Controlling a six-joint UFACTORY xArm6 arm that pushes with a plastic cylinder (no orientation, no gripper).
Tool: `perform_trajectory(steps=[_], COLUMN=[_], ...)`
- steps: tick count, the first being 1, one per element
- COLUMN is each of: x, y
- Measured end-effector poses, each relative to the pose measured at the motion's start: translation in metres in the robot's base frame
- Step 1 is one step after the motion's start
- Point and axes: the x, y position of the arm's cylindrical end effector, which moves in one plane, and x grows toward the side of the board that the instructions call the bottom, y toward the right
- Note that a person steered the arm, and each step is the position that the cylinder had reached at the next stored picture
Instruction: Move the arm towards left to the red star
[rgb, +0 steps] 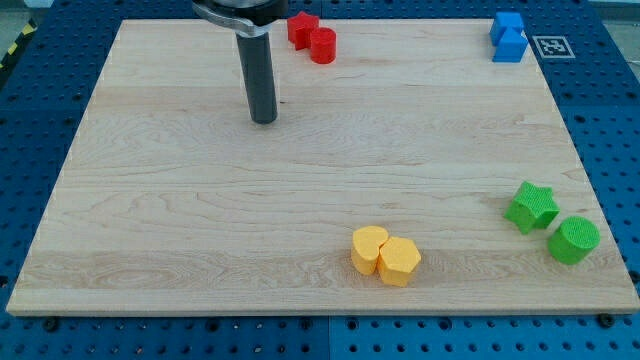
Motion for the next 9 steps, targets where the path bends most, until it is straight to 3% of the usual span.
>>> perform_trajectory(steps=[9], x=[0.004], y=[-0.013])
